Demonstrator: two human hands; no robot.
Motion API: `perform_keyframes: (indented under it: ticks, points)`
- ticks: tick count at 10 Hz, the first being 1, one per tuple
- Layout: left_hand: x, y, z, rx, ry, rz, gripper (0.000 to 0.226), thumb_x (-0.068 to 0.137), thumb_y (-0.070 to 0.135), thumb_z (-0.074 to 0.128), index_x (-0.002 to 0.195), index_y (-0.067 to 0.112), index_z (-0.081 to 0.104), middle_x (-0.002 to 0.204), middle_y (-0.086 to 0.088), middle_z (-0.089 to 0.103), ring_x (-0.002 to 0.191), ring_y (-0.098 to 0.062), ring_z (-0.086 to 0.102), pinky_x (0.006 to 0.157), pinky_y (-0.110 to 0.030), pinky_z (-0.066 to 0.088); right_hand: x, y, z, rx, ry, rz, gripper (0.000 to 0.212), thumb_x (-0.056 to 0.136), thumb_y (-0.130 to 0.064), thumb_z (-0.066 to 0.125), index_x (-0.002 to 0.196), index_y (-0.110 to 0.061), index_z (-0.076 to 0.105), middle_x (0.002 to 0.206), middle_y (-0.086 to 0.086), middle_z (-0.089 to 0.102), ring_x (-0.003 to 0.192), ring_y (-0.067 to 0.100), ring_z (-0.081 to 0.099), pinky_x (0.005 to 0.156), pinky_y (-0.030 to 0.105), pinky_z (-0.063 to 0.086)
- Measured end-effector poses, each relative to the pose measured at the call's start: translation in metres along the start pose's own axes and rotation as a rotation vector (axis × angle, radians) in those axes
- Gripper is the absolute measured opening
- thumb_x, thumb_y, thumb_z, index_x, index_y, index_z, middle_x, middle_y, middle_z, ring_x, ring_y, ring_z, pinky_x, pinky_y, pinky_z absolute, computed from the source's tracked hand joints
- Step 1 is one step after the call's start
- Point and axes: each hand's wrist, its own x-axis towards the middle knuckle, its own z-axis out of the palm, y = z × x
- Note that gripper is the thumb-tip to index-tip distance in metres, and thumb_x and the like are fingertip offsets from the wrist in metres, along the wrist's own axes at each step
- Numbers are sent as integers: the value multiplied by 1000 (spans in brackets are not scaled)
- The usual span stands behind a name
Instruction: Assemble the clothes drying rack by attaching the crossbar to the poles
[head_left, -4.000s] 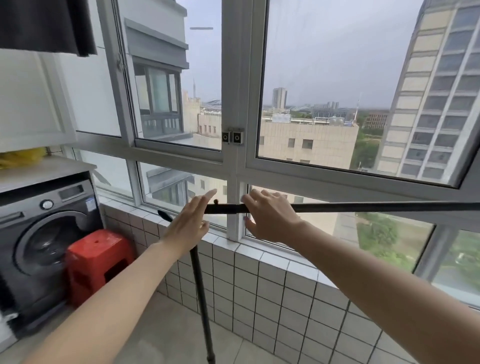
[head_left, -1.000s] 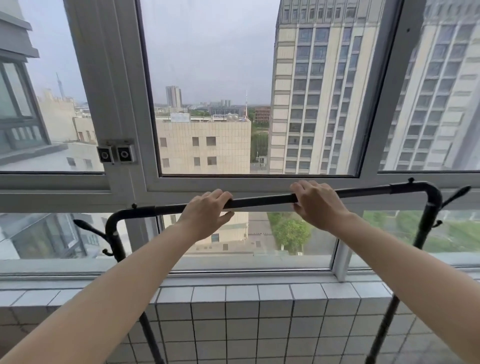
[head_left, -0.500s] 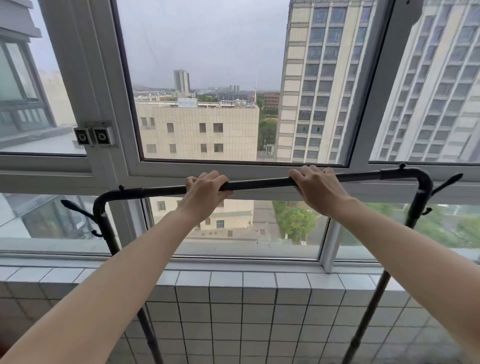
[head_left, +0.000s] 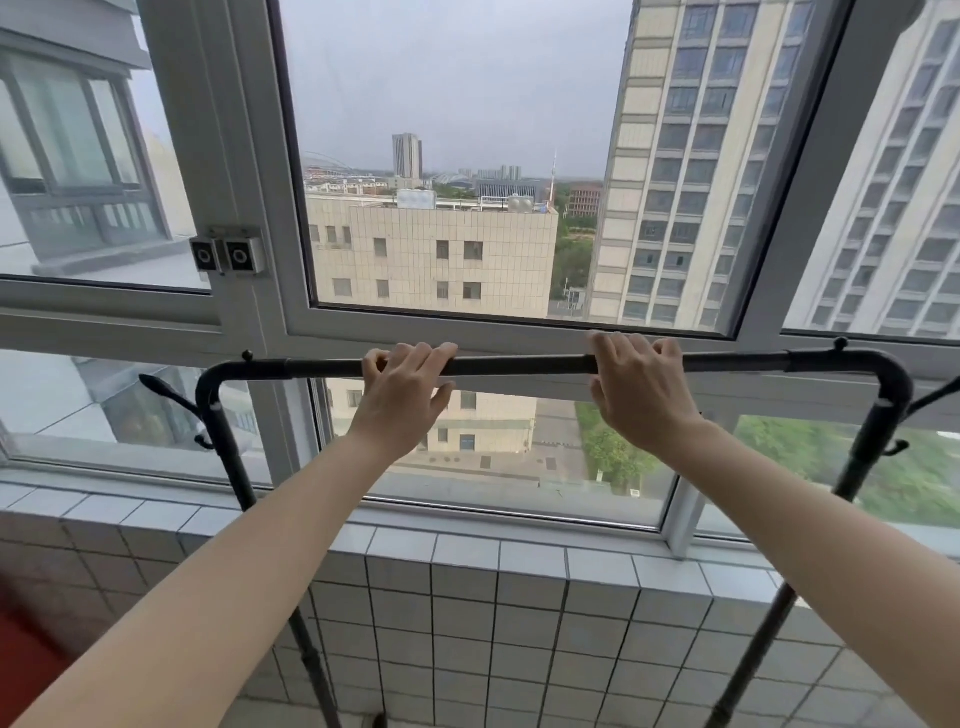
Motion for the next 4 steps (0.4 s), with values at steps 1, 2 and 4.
perform_keyframes:
  ticks: [1, 2, 4]
  points:
    - [-4, 6, -3, 51, -44, -27, 52, 86, 19, 60, 135, 18, 42, 117, -1, 61, 119, -22, 48, 100, -56, 24, -6, 7, -7, 41, -23, -39, 36, 87, -16, 53, 120, -7, 42, 97, 11, 60, 79, 29, 57, 74, 44, 42]
    - [-6, 9, -14, 43, -179, -59, 68, 85, 15, 58, 144, 20, 26, 146, -1, 41, 138, -21, 28, 109, -59, 13, -12, 13, -22, 72, -82, -81, 41, 89, -14, 51, 127, -4, 40, 110, 16, 58, 94, 31, 55, 83, 47, 48]
    - [-25, 13, -43, 64, -292, -123, 76, 87, 15, 53, 149, 23, 9, 158, 0, 12, 144, -22, 6, 113, -56, 10, -42, 11, -54, 171, -52, -110, 66, 86, -13, 59, 142, -1, 28, 129, 21, 53, 117, 35, 51, 106, 46, 42]
